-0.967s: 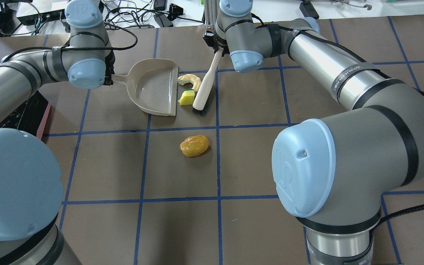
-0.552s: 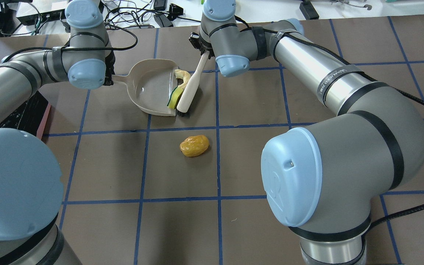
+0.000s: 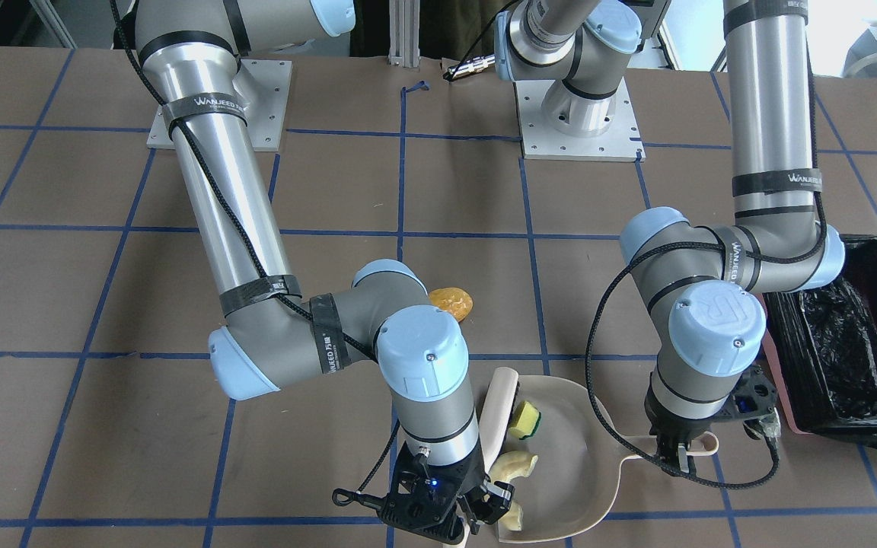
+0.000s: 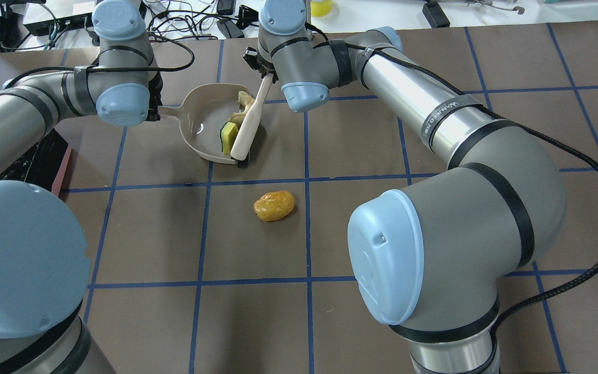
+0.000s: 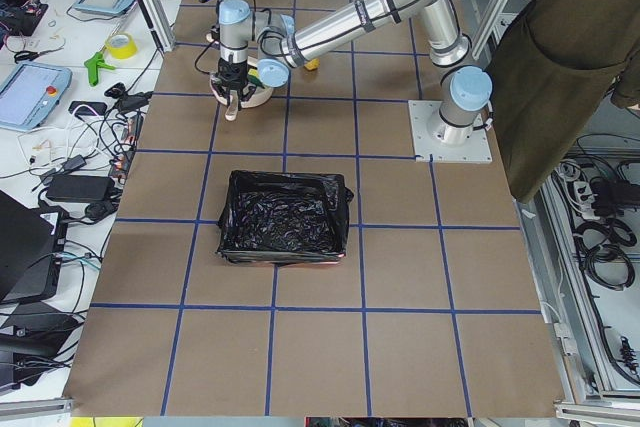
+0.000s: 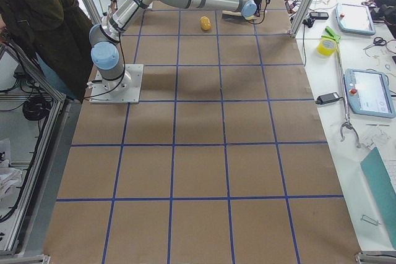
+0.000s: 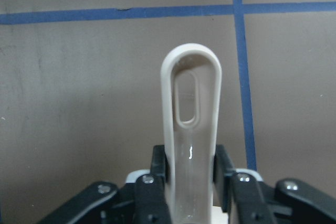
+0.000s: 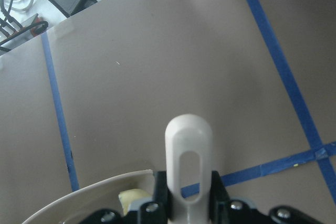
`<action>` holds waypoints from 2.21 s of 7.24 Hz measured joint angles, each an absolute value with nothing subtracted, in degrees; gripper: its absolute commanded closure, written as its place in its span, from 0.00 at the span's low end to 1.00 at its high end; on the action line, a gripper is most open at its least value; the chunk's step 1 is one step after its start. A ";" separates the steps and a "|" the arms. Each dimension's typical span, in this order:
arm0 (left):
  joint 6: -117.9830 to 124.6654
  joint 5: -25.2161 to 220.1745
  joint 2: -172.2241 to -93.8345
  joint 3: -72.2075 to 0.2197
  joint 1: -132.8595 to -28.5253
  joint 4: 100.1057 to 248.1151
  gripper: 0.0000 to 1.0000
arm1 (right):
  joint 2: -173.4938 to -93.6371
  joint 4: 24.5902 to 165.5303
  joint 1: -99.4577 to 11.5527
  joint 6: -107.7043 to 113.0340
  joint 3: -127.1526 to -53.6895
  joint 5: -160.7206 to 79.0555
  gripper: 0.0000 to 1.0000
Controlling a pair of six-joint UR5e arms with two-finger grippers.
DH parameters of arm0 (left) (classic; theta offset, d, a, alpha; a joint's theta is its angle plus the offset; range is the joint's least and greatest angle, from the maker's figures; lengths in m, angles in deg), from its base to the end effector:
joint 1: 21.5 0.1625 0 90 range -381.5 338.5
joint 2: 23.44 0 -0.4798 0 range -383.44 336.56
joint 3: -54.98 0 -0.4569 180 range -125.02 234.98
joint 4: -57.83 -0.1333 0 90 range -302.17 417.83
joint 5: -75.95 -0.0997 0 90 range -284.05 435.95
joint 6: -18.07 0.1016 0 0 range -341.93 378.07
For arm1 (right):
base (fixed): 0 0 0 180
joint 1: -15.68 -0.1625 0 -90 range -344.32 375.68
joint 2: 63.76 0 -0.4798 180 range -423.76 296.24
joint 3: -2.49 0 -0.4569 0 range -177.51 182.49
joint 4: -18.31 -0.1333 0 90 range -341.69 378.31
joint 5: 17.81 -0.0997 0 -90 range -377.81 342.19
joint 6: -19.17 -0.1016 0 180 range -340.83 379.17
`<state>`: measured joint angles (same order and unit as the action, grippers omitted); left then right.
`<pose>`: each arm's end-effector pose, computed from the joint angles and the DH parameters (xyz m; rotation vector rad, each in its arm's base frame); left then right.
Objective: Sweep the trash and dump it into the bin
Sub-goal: 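Sweep the sponge and banana peel into the dustpan with the right gripper's brush, then move the brush behind the yellow potato with the right gripper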
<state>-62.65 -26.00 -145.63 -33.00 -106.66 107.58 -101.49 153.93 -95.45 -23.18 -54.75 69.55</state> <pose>-0.0472 -0.7729 0.2585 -2.0977 2.2253 -0.4095 0.4691 -0.8311 0.2563 0.5039 2.7717 -0.5214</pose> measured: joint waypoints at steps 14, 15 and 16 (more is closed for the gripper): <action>-58.41 -26.19 -140.39 -37.62 -106.50 108.11 1.00 | -123.51 128.18 -86.36 -16.56 -72.22 73.45 0.85; -58.11 -26.08 -138.67 -40.48 -106.40 108.01 1.00 | -127.57 131.68 -85.91 -17.51 -79.30 73.64 0.85; -58.03 -25.99 -136.84 -43.77 -106.32 107.80 1.00 | -131.90 136.56 -85.74 -18.72 -87.18 73.77 0.85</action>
<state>-58.03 -25.99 -136.84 -43.77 -106.32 107.80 -131.90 136.56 -85.74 -18.72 -87.18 73.77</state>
